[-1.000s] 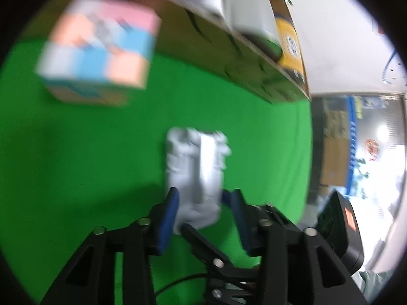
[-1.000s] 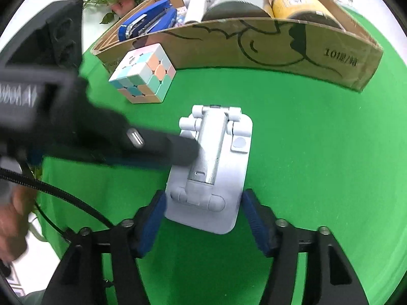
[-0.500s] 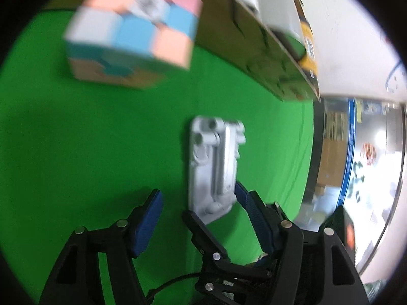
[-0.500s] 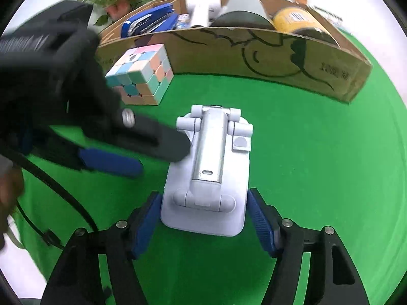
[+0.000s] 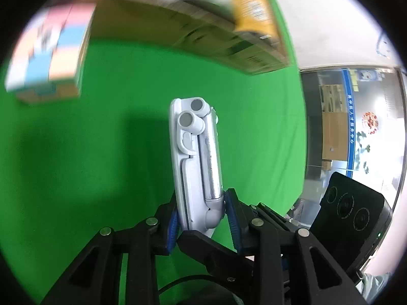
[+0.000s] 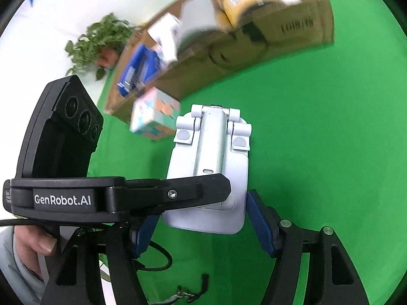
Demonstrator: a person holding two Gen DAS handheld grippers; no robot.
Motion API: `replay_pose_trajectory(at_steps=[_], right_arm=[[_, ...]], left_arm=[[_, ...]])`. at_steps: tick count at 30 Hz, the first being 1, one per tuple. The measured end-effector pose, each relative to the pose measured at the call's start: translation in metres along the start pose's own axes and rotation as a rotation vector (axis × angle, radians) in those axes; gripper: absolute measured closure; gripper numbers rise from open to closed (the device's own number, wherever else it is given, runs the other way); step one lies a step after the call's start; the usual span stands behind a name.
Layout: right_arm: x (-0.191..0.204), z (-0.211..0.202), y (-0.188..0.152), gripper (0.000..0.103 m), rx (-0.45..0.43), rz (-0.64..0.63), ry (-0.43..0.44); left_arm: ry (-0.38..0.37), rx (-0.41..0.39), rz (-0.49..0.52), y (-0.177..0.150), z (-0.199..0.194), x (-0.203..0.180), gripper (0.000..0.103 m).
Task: Organize rigid objects
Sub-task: 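Lift the white phone stand and carry it over the box with the right gripper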
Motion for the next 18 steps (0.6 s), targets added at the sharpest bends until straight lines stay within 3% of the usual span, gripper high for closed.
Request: replay_pose_trajectory(at_steps=[10,12,18], right_arm=[[0.067,-0.113,0.041,0.038,-0.138,-0.165,0.021],[0.080,-0.144,0.036,0.038,-0.154,-0.196,0.032],[0.146,-0.168,0.050,0.038,-0.183,-0.335,0.068]], left_arm=[[-0.004,-0.192,0.115,0.007,-0.089,-0.067,0.073],[0.002,-0.237,0.126,0.005,-0.110,-0.074,0.073],[0.011,-0.366,0.108,-0.008,-0.161,-0.084,0.073]])
Point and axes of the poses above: each gripper's, at about its wrist camera, not at the fingertips, and z roughly the way its jaws point, x to its left, y to its top, the point moved 1 cm from there along z, roughly the way its jaws point, and after that the axes turned 2 degrees about x, right-handed, at the moved point
